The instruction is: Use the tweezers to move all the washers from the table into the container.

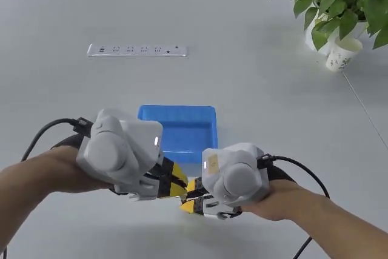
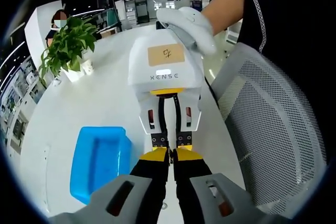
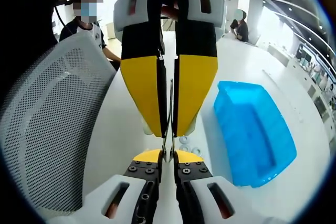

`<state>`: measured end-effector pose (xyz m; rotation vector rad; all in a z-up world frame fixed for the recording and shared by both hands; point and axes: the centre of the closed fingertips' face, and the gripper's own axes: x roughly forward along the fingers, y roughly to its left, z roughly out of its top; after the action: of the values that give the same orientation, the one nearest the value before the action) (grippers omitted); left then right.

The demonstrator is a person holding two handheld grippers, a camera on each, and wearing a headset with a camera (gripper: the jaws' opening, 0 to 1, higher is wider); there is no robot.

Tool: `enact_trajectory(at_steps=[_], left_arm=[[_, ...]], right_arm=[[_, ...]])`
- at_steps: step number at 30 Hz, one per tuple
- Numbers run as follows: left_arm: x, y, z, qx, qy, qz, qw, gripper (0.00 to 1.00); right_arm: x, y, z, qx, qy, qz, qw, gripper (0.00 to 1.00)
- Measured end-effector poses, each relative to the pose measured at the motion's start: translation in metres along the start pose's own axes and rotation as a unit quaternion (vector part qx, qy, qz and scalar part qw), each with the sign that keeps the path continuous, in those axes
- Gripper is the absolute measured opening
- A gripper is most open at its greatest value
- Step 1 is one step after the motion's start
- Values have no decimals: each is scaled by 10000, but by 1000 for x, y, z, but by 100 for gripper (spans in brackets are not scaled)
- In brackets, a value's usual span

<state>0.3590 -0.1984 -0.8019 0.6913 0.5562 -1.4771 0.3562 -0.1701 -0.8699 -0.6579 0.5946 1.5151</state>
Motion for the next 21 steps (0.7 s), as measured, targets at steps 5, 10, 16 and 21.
enact_trajectory(at_steps=[5,10,16,21], left_arm=[[0,-1,1,-30,-44,-23,10000,7],[2,-2,-1,-64,-29,-73,9999,8],[2,-1,-1,-43,-49,-64,10000,7],[2,-2,0,-70,-53,-106,9999,7]], right_arm=[[0,0,-1,14,-11,2,10000,10],[-1,1,-1,-10,2,11,10000,10],[-1,1,-1,-10,5,15,10000,10],[-1,2,-1,0,-4,30,10000,10]])
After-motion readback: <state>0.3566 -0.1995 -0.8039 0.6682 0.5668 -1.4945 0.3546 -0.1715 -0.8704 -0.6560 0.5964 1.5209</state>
